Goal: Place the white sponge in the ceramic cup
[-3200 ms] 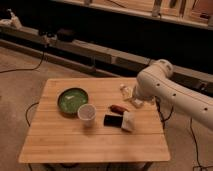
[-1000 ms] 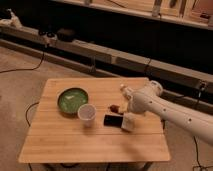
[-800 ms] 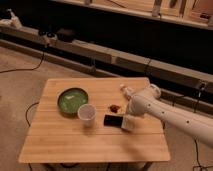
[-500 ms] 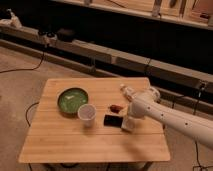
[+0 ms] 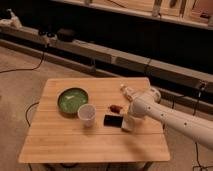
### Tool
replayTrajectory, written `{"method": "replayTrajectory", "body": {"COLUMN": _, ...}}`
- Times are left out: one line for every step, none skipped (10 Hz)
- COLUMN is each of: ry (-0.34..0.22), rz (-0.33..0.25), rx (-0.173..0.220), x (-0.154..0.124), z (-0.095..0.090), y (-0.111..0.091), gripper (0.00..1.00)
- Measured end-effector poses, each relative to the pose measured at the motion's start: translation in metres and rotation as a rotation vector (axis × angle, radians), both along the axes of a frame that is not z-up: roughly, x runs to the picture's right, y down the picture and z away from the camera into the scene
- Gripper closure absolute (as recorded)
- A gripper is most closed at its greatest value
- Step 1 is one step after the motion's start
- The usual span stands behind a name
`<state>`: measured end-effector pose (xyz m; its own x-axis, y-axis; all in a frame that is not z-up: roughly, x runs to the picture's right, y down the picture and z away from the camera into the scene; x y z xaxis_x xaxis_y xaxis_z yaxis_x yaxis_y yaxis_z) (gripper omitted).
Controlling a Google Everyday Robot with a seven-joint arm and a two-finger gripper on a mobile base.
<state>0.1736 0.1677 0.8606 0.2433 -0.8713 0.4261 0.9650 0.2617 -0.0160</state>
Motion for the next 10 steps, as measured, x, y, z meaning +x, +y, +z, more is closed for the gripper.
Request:
{"method": "replayTrajectory", "body": {"ry": -0.002, "rz": 0.005, "rx": -0.005, "x": -0.001, "z": 0.002, "y": 0.001, "gripper": 0.31}}
{"method": "replayTrajectory", "body": {"ry": -0.003, "rz": 0.008, "rx": -0.008, "x": -0.002, "z": 0.004, "y": 0.001, "gripper": 0.42}}
{"method": "replayTrajectory", "body": {"ry": -0.006, "rz": 0.008, "rx": -0.009, "x": -0.002, "z": 0.005, "y": 0.000, "gripper": 0.51}}
{"method": "replayTrajectory", "body": {"ry": -0.008, "rz": 0.009, "rx": -0.009, "x": -0.003, "z": 0.005, "y": -0.001, "gripper": 0.61}}
{"method": "replayTrajectory", "body": {"ry": -0.010, "rz": 0.011, "rx": -0.009, "x": -0.003, "z": 0.005, "y": -0.002, "gripper": 0.72}}
{"method": "replayTrajectory", "body": {"ry": -0.011, "rz": 0.012, "rx": -0.009, "x": -0.002, "z": 0.005, "y": -0.004, "gripper": 0.81}}
{"method": "replayTrajectory", "body": {"ry": -0.013, "rz": 0.014, "rx": -0.007, "x": -0.003, "z": 0.003, "y": -0.006, "gripper": 0.83}}
{"method": "replayTrajectory", "body": {"ry": -0.018, "rz": 0.017, "rx": -0.004, "x": -0.003, "z": 0.000, "y": -0.009, "gripper": 0.83}}
{"method": "replayTrajectory", "body": {"ry": -0.028, "rz": 0.023, "rx": 0.004, "x": -0.005, "z": -0.007, "y": -0.016, "gripper": 0.83}}
{"method": "replayTrajectory", "body": {"ry": -0.044, "rz": 0.024, "rx": 0.023, "x": -0.009, "z": -0.016, "y": -0.025, "gripper": 0.83}}
